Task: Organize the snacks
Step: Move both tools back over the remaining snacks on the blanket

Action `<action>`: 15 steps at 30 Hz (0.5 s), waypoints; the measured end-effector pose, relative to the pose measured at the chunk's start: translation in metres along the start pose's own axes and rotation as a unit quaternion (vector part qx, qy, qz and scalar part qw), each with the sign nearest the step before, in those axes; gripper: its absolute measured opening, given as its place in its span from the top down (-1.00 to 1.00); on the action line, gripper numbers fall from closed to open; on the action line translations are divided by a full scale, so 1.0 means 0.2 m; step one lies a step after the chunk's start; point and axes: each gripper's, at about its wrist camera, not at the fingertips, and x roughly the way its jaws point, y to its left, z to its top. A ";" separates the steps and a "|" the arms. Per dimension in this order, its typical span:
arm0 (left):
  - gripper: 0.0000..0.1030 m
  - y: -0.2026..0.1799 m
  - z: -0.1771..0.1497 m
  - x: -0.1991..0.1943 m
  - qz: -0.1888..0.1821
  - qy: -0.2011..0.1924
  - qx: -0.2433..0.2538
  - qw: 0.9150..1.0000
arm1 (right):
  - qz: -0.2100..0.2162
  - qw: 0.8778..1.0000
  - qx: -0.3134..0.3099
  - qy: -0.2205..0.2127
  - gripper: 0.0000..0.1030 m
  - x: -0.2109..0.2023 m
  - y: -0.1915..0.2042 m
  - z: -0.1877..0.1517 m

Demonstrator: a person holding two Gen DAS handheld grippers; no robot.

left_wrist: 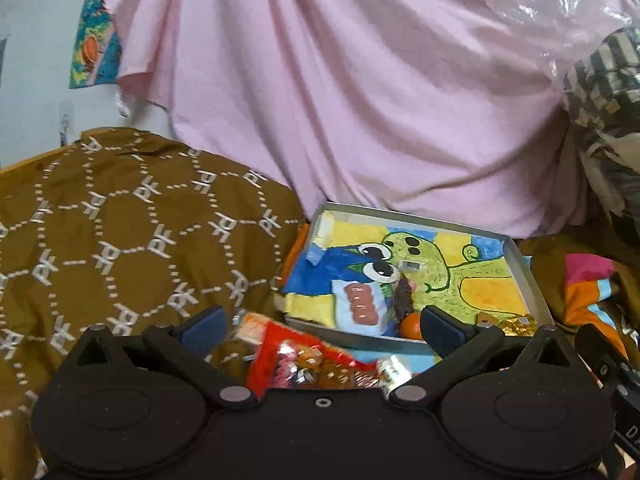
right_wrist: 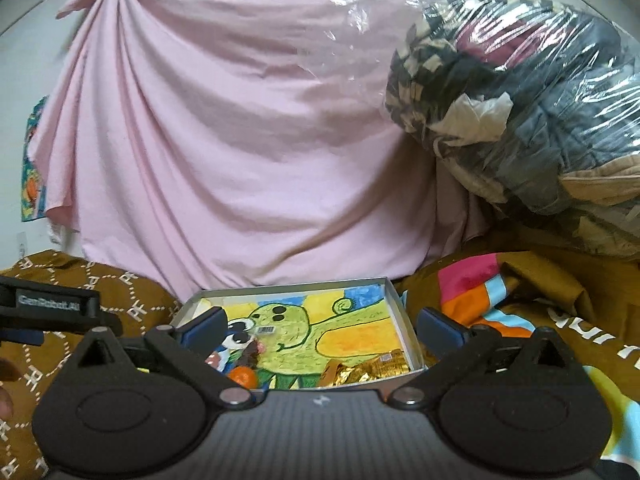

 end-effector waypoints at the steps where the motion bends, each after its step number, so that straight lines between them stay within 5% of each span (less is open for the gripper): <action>1: -0.99 0.02 0.00 -0.03 0.001 -0.002 0.002 1.000 | 0.002 1.000 -0.003 0.000 -1.00 -0.03 0.01 0.00; 15: -0.99 0.29 -0.21 -0.28 0.012 0.020 0.060 0.998 | 0.058 0.996 -0.051 0.048 -1.00 -0.35 0.14 -0.11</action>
